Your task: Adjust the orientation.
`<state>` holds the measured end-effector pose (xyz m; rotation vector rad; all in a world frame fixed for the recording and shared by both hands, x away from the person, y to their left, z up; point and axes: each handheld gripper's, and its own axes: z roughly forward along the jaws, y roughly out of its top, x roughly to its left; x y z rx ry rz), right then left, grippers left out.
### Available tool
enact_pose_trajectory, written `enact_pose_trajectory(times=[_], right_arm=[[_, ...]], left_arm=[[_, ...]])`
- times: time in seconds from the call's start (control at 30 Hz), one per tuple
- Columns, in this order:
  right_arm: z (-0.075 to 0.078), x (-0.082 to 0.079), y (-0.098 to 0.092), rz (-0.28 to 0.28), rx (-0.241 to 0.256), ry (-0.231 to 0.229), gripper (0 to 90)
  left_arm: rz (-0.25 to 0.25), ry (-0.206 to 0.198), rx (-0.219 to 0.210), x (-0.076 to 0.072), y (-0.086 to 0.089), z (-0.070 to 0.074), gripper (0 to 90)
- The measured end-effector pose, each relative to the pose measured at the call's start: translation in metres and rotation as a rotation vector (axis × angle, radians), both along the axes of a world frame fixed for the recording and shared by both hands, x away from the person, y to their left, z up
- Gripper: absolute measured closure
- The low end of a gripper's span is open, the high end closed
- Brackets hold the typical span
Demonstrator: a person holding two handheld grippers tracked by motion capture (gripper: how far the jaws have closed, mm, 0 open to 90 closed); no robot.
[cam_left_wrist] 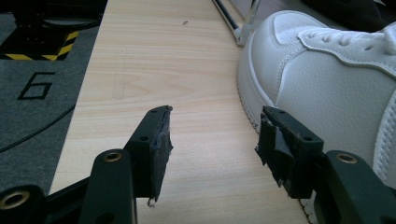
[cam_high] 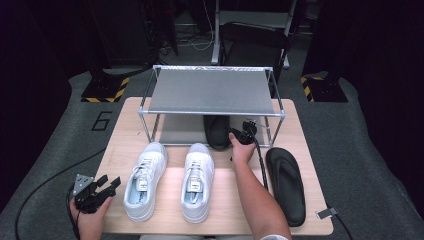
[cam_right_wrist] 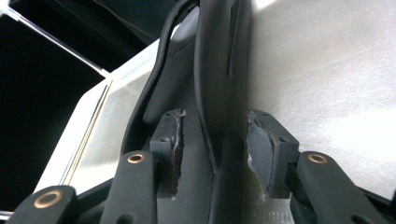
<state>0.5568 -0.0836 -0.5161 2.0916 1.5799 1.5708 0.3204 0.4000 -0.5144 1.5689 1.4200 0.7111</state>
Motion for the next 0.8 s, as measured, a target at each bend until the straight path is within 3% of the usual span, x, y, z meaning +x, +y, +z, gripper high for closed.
enact_pose_trajectory(times=[0.07,0.1,0.17,0.37,0.43,0.63,0.8], right_arm=[[0.0,-0.004,-0.002,-0.005,-0.002,-0.033,57.0],[-0.001,-0.005,-0.003,-0.018,-0.037,-0.054,56.9],[0.0,-0.012,-0.006,0.012,-0.029,-0.085,56.9],[0.005,-0.029,-0.011,-0.005,-0.056,-0.083,57.7],[0.009,-0.039,-0.01,-0.008,-0.038,-0.075,57.6],[0.02,-0.073,-0.013,0.01,-0.057,-0.085,57.3],[0.029,-0.107,-0.016,0.059,-0.069,-0.119,56.5]], left_arm=[[-0.011,0.01,0.002,0.0,-0.001,0.001,43.6],[-0.015,0.016,0.006,0.0,-0.001,0.001,43.6],[-0.017,0.017,0.009,0.0,-0.002,0.001,43.5],[-0.016,0.006,0.007,0.001,-0.003,0.002,43.6],[-0.011,-0.004,0.005,0.001,-0.003,0.002,43.6],[-0.029,0.009,0.014,0.003,-0.008,0.003,43.6],[-0.045,0.014,0.018,0.004,-0.01,0.003,43.6]])
